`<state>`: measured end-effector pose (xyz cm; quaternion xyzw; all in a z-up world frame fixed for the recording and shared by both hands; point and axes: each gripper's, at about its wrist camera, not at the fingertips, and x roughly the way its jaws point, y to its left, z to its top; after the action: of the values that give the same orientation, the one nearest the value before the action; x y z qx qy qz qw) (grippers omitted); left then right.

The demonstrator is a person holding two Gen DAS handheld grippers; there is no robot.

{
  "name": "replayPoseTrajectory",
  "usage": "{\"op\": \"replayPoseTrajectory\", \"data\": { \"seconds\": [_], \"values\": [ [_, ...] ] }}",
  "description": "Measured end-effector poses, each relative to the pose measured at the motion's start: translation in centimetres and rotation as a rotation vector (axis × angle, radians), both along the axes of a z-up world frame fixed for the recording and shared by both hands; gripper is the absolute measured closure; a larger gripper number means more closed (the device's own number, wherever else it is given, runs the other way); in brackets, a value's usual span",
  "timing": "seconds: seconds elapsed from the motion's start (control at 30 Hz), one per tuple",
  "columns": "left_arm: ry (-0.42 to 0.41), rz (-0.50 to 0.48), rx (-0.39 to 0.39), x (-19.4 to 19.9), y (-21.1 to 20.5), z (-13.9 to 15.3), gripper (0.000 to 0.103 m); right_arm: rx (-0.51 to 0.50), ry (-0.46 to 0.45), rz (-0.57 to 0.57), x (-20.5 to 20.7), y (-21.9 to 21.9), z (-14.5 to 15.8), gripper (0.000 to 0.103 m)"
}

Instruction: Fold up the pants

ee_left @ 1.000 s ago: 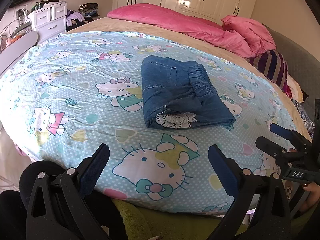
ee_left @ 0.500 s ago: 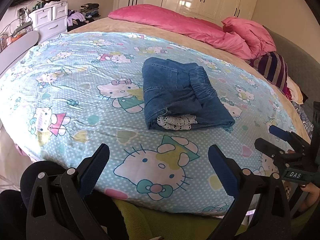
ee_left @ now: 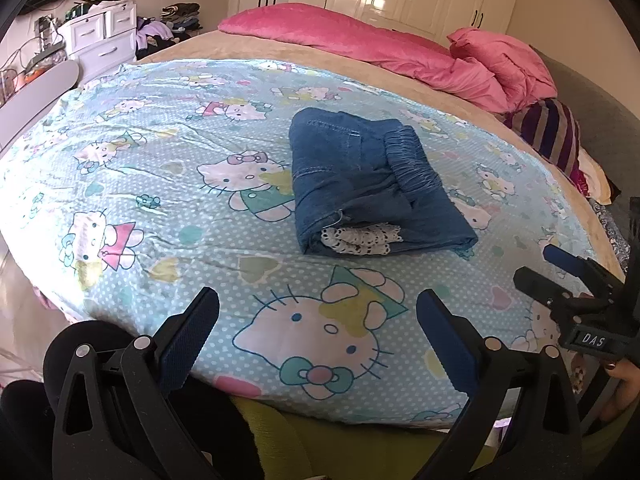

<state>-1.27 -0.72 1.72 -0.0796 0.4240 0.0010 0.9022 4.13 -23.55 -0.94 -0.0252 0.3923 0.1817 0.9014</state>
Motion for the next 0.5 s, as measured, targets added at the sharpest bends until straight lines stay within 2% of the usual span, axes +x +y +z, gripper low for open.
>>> {"op": "replayPoseTrajectory", "data": {
  "seconds": [0.17,0.27,0.37,0.5],
  "values": [
    [0.018,0.008,-0.003,0.6,0.8,-0.6,0.005,-0.013,-0.006,-0.048,1.3,-0.8,0.3,0.009],
    [0.005,-0.005,-0.033,1.2,1.8,-0.6,0.005,-0.027,-0.013,-0.104,2.6,-2.2,0.2,0.009],
    [0.026,0.002,-0.009,3.0,3.4,-0.8,0.004,-0.023,0.001,-0.186,4.6,-4.7,-0.1,0.009],
    [0.095,0.076,0.026,7.2,8.5,-1.8,0.004,-0.048,0.019,-0.348,7.8,-10.5,-1.2,0.009]
  ]
}}
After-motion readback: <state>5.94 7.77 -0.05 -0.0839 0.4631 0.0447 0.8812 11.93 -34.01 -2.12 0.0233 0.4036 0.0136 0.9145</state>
